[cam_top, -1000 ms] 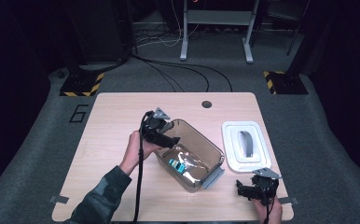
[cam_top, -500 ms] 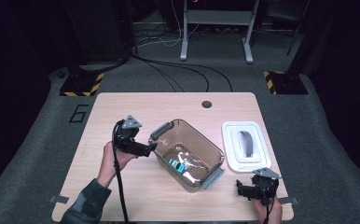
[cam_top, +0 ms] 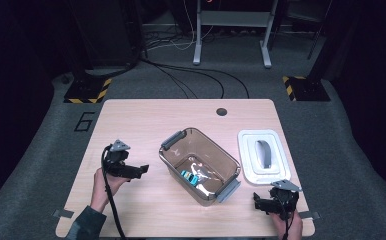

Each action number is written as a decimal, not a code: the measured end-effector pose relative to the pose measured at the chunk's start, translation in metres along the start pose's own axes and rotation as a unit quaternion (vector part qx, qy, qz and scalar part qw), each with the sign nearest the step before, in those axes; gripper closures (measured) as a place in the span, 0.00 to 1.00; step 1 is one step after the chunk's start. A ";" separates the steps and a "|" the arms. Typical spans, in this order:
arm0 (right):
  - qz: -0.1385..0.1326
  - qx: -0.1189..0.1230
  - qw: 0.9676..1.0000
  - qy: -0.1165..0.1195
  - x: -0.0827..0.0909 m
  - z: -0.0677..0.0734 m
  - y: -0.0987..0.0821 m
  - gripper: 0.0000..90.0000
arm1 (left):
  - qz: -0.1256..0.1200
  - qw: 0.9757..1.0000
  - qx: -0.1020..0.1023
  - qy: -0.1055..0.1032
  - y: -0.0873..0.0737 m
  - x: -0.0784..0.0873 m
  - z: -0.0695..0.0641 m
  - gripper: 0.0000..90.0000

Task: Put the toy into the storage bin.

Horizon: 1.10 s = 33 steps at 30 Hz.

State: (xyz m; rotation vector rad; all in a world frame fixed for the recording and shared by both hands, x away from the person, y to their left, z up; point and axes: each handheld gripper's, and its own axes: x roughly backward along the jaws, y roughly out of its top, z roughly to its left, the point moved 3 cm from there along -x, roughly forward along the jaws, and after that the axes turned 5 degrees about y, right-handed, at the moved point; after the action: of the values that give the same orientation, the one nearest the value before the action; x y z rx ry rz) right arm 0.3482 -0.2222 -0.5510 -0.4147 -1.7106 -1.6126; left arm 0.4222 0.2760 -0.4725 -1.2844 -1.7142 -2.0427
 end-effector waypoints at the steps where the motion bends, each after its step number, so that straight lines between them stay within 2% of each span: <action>1: 0.000 0.000 1.000 0.000 0.000 0.000 0.000 0.00 | 0.002 1.000 0.002 0.001 -0.004 -0.002 0.002 0.00; 3: 0.000 0.000 1.000 0.000 0.000 0.000 0.000 0.00 | -0.003 1.000 0.007 -0.002 -0.014 -0.006 0.008 0.00; 6: 0.000 0.000 1.000 0.000 0.000 0.000 0.000 0.00 | -0.015 1.000 0.025 -0.008 -0.030 -0.015 0.017 0.00; 7: 0.000 0.000 1.000 0.000 0.000 0.000 0.000 0.00 | -0.011 1.000 0.028 -0.005 -0.036 -0.017 0.021 0.00; 8: 0.000 0.000 1.000 0.000 0.000 0.000 0.000 0.00 | -0.011 1.000 0.028 -0.005 -0.036 -0.017 0.021 0.00; 9: 0.000 -0.001 1.000 -0.001 0.000 0.000 0.000 0.00 | -0.007 1.000 0.028 0.007 -0.046 -0.025 0.026 0.00; 13: 0.000 -0.002 1.000 -0.002 0.000 0.000 0.000 0.00 | 0.001 0.999 0.029 0.012 -0.058 -0.033 0.032 0.00; 14: 0.000 -0.002 1.000 -0.002 0.000 0.000 0.000 0.00 | 0.005 1.000 0.023 0.017 -0.060 -0.035 0.033 0.00; 17: 0.000 -0.003 1.000 -0.003 0.000 0.000 0.000 0.00 | 0.020 0.999 0.011 0.035 -0.063 -0.038 0.034 0.00; 18: 0.000 -0.003 1.000 -0.003 0.000 0.000 0.000 0.00 | 0.017 0.999 0.007 0.040 -0.064 -0.039 0.035 0.00; 20: 0.000 -0.004 1.000 -0.005 0.000 0.000 0.000 0.00 | 0.022 0.999 0.003 0.041 -0.064 -0.039 0.035 0.00; 25: 0.000 -0.005 1.000 -0.005 0.000 0.000 0.000 0.00 | 0.015 0.999 -0.001 0.046 -0.065 -0.039 0.036 0.00; 28: 0.000 -0.005 1.000 -0.005 0.000 -0.001 0.000 0.00 | 0.001 0.999 0.009 0.049 -0.066 -0.041 0.035 0.00; 30: 0.000 -0.004 1.000 -0.005 0.000 0.000 0.000 0.00 | -0.005 0.998 0.003 0.058 -0.067 -0.042 0.033 0.00; 33: 0.000 -0.005 1.000 -0.005 0.000 0.000 0.000 0.00 | -0.002 0.998 -0.006 0.062 -0.067 -0.042 0.033 0.00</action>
State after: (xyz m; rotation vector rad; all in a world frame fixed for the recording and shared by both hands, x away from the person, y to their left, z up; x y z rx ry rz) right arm 0.3488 -0.2226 -0.5510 -0.4278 -1.7111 -1.6218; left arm 0.4220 0.3100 -0.5513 -1.1319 -1.6534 -2.0896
